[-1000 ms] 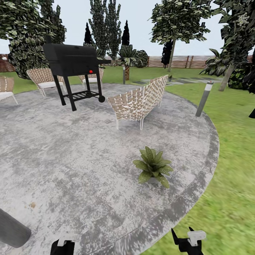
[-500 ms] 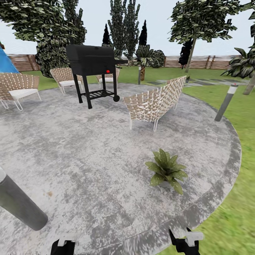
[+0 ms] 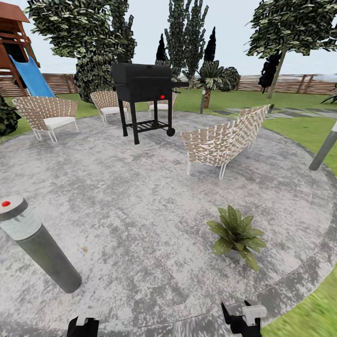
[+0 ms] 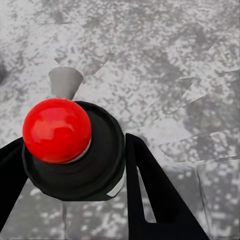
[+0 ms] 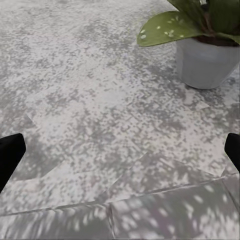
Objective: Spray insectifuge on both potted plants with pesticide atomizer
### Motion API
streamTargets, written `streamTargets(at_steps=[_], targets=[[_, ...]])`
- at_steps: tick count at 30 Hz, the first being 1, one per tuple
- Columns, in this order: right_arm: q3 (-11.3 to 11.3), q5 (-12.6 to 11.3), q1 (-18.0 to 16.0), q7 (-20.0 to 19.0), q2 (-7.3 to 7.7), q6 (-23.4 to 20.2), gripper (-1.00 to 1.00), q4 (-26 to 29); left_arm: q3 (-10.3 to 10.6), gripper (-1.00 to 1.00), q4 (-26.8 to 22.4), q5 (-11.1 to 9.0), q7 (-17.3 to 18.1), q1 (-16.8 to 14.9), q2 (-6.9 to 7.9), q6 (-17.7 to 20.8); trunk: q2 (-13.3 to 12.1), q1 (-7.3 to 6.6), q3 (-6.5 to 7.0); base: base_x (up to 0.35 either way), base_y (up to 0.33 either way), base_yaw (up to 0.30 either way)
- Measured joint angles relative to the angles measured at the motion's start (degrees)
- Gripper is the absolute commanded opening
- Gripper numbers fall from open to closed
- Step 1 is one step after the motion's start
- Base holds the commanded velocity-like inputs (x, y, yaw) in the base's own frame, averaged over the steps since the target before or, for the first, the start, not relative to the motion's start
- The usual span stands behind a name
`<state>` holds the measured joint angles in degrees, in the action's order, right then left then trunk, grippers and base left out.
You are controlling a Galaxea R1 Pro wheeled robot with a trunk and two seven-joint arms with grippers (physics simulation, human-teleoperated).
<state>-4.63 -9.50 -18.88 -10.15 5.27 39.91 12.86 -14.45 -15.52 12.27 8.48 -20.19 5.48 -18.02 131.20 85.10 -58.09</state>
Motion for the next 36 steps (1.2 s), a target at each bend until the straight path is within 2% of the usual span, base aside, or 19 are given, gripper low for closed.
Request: streamTargets(at_steps=[7,18,28,30,32,35,36], targets=[[0.0,0.0,0.0,-0.1,-0.05,0.0,1.0,0.0,0.0,-1.0,0.0,0.0,0.0,0.0,0.0,0.0,-2.8,-1.54,1.61,0.0,0.0,0.244],[0.0,0.1,0.0,-0.1,-0.13,0.0,1.0,0.0,0.1,-1.0,0.0,0.0,0.0,0.4,-0.03,-0.1,-2.8,-1.57,2.19,0.06,0.0,0.242],[-0.2,0.1,0.0,-0.3,-0.21,0.0,1.0,0.0,0.4,-1.0,-0.5,0.1,0.2,0.6,-0.87,-0.2,-2.8,-1.56,2.26,0.273,-0.038,0.017],[-0.5,0.1,0.0,-0.4,-0.61,-0.1,1.0,0.2,0.5,-1.0,-0.8,0.2,0.6,0.5,-1.91,-0.3,-2.8,-1.55,2.26,0.042,-0.017,0.0],[-0.7,0.3,0.0,-0.5,-1.77,-0.1,1.0,0.4,0.7,-1.0,-1.7,0.4,0.8,0.1,-3.77,-0.3,-2.8,-1.55,2.26,0.014,-0.006,0.0],[-1.5,1.8,0.0,-0.5,-3.55,-0.1,1.0,1.8,0.8,-1.0,-6.0,0.4,0.9,-0.2,-5.39,-0.2,-2.8,-1.54,2.27,0.004,-0.002,0.0],[-1.9,3.0,0.0,-0.4,-3.9,-0.4,1.0,4.7,0.8,-1.0,-8.3,0.4,1.0,-0.3,-6.0,0.0,-2.8,-1.55,2.27,0.001,-0.001,0.0]])
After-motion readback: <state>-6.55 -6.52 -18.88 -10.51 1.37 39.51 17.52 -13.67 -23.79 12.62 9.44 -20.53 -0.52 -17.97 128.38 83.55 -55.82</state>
